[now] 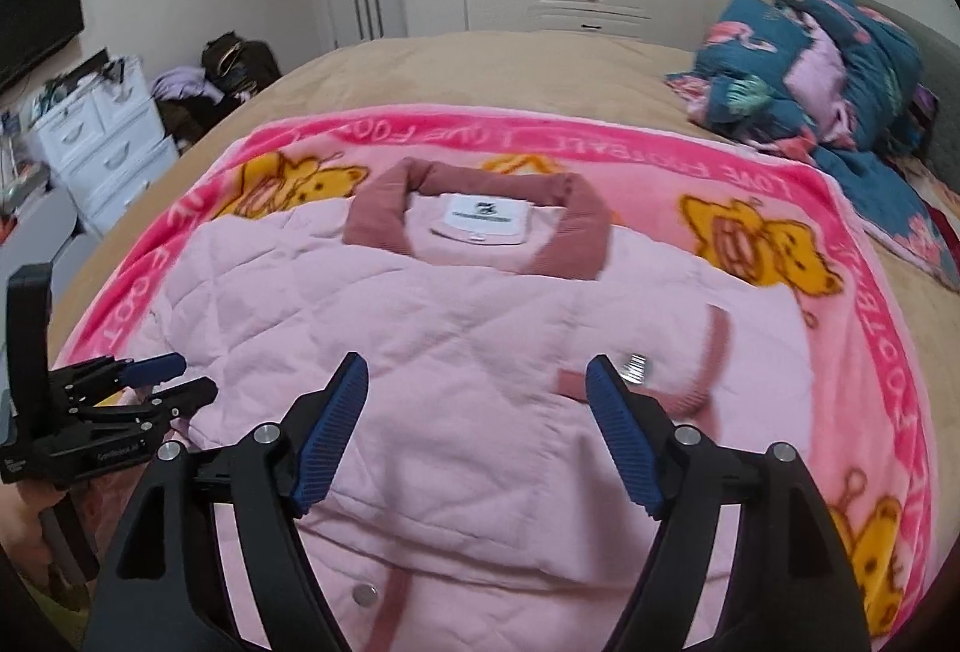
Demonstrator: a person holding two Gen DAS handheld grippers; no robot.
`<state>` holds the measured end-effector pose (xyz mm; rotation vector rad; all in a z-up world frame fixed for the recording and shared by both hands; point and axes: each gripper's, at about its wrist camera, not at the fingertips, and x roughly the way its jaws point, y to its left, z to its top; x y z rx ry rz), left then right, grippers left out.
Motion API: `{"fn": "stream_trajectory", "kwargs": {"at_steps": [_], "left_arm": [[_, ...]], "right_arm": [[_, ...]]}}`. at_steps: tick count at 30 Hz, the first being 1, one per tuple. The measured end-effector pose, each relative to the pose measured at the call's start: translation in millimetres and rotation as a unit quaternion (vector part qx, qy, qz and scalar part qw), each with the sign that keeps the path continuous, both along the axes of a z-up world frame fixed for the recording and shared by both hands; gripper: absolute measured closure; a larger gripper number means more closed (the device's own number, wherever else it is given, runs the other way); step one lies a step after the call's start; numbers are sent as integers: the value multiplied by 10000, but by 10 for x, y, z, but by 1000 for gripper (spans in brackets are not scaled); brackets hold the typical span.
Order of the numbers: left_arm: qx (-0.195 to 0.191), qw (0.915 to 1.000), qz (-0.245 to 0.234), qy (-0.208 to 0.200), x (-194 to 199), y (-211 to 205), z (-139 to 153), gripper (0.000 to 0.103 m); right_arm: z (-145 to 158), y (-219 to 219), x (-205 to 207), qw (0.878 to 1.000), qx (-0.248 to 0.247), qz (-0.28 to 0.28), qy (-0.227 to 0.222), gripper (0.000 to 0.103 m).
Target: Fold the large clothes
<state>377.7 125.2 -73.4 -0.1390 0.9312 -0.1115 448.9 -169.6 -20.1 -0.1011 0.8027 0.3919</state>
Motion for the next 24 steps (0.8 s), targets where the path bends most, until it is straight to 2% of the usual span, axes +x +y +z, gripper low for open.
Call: {"fn": "stream_trajectory", "kwargs": {"at_steps": [4,5,8,9,13,18,22,24], "left_arm": [[-1,10000,4,5,10,-9,0,55],[-1,10000,7,2,7,-8,0,54],[23,10000,-19,11,13,-17,-3,55],[33,10000,-23,14,10,-15,-9,55],[54,10000,-11,22,15,-32,-6,55],[9,10000,2,26,11,-43,15,53],[-62,10000,-28,36,13,-88,61,40],[-34,10000,-64,35,0,-122,91,36]], "right_arm": [[-152,126,130,9996,-11,28,274,28],[-192,128,157,9993,10,22,364,25],[-505,102,317,9945,133,-50,1040,20],[-598,101,343,9934,136,-39,1138,19],[-725,193,316,9953,-90,-51,964,14],[-710,213,256,9960,-176,-131,865,14],[-589,118,186,9961,53,-212,859,14],[-515,27,128,9958,254,-312,821,10]]}}
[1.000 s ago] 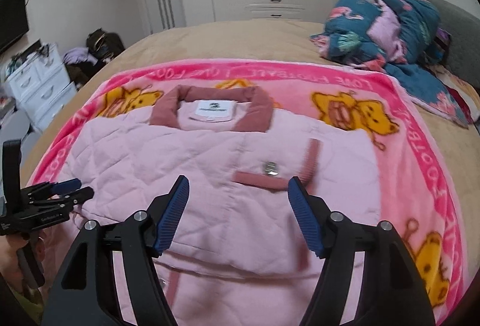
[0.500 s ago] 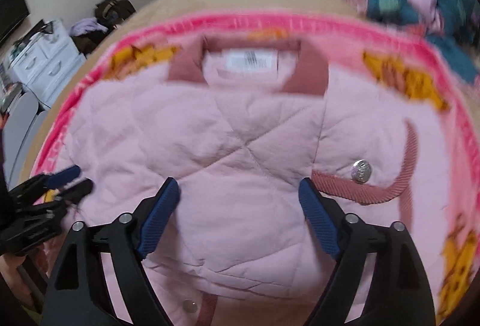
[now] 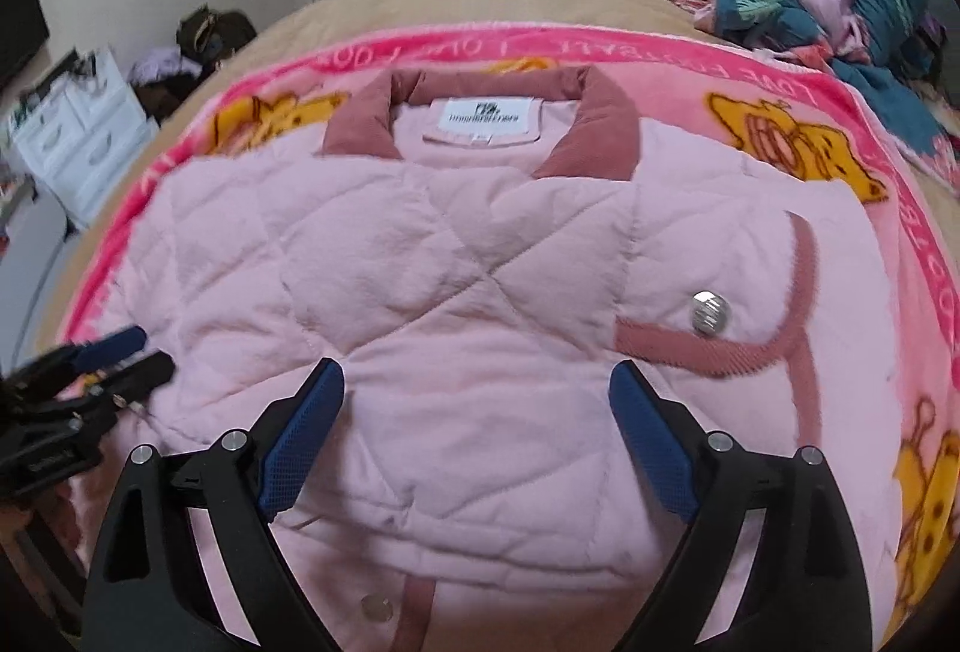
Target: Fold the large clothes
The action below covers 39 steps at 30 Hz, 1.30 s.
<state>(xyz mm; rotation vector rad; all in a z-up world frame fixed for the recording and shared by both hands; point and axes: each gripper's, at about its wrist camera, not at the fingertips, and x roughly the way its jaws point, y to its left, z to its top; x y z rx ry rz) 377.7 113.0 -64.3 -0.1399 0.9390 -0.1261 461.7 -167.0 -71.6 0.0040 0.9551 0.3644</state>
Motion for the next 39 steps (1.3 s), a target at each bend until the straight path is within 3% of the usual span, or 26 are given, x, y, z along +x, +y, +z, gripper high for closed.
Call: {"fn": "stream_trajectory", "kwargs": {"at_steps": [1,7,18,39], "left_arm": [[15,10000,-1,11,-7,-7,16,33],[-113,9999,61,-99,-64,-1,200,9],[-171,9992,272,-258,-266,23,547,9],[-55,9957,5,-921,-965,-311,1185,9]], "right_arm": [[34,-60,-31,9999,101,-74,-10,5],[217,-375,-229,9976,584,-371,-70,4],[574,-633,-546,9955,720,-545,-270,4],[1146,-1011,-1277,9908,1034,-540,-680,4]]}}
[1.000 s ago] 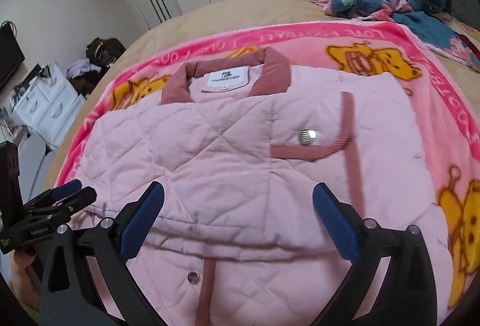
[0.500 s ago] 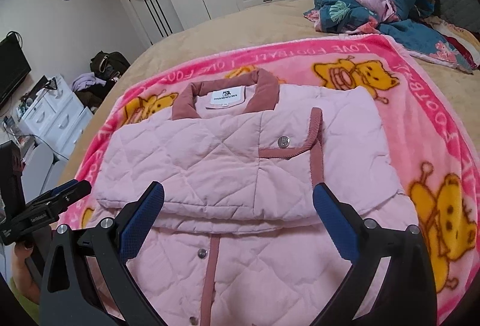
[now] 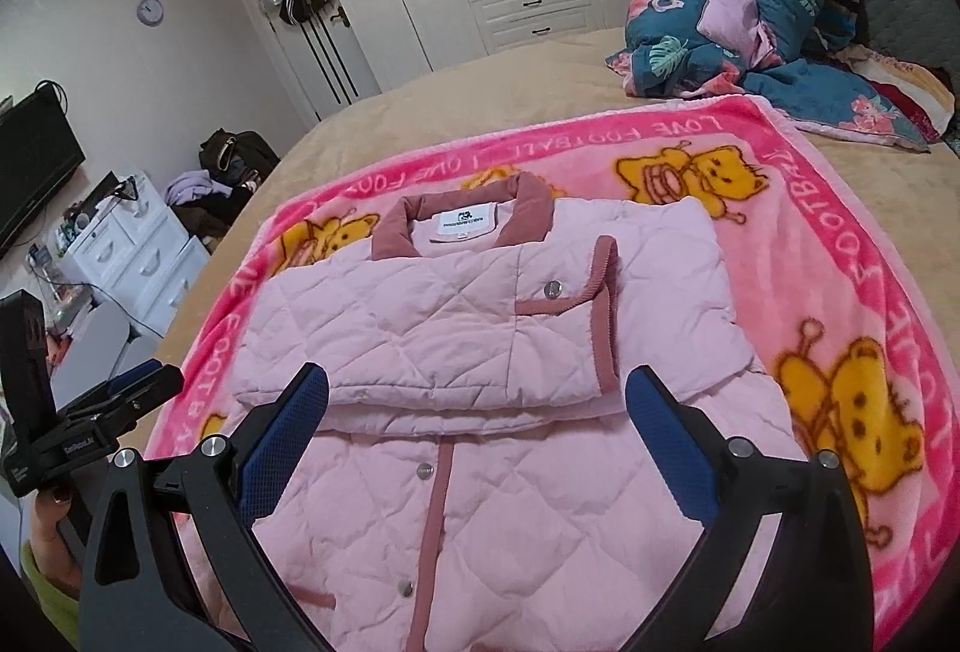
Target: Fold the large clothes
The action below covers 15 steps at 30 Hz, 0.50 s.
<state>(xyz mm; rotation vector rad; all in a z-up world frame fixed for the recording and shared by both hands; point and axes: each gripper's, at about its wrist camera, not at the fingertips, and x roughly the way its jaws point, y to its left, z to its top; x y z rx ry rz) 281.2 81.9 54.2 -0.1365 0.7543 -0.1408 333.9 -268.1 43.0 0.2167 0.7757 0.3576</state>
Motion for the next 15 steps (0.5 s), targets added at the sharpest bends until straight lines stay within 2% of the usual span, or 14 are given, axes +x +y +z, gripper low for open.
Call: {"fn": "stream_trajectory", "kwargs": {"at_steps": [3,7,15], "left_arm": [[-144,9998,-34,-119,-198,-66,75,9],[-86,9998,3,-204,-407,-145,129,9],[-297,9989,162,-310,-718,-127,270,9]], "right_arm": [[50,-40,-137,10000,39,43,-41,4],[123,-100,-304,9999,37,86,-141,4],[246,-248,-605,9994,58,131,-310,4]]}}
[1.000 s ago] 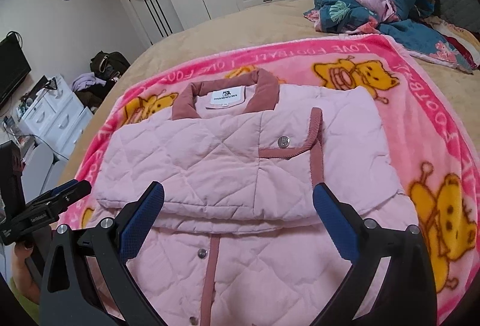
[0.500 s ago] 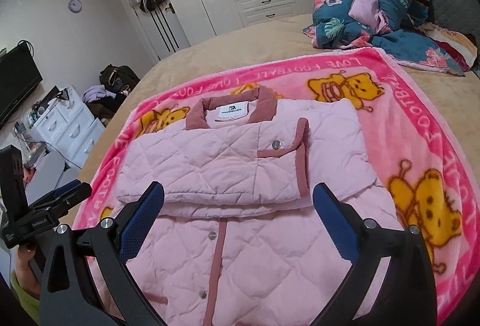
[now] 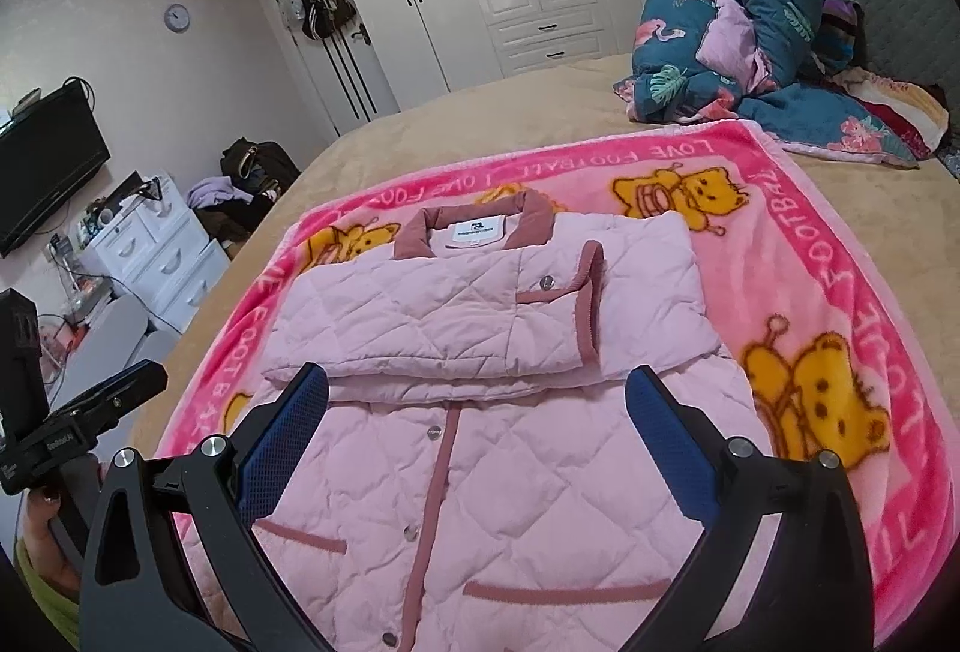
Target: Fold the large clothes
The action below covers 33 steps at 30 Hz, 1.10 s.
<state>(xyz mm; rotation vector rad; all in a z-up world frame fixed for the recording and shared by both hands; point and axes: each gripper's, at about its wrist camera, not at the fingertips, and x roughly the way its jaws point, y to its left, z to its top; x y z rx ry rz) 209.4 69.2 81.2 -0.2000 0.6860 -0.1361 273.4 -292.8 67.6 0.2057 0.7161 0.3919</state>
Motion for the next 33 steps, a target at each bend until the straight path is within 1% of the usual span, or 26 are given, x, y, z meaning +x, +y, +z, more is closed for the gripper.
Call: {"fn": "stream_trajectory", "kwargs": {"at_steps": [9,18,23,27,31,33], "left_arm": [[20,9997,230,-76,-301,50,81,9],[112,9996,266,-43,-540,41,37,9],[147,9994,317,21,-637,82,-63,9],[143,9992,366,38,-733,130,-176,9],[379,9983,447,18,-826,169,-278,9],[414,9980,471,40,-846,193,-312,9]], "right_arm": [[127,-66,-281,9997,-56,137,-186,4],[195,-109,-557,9989,-164,328,-279,4],[116,-170,-685,9988,-256,339,-232,4],[-6,-231,-787,9987,-395,271,-162,4],[-155,-298,-873,9981,-568,201,-80,4],[-224,-348,-901,9984,-554,148,-20,4]]}}
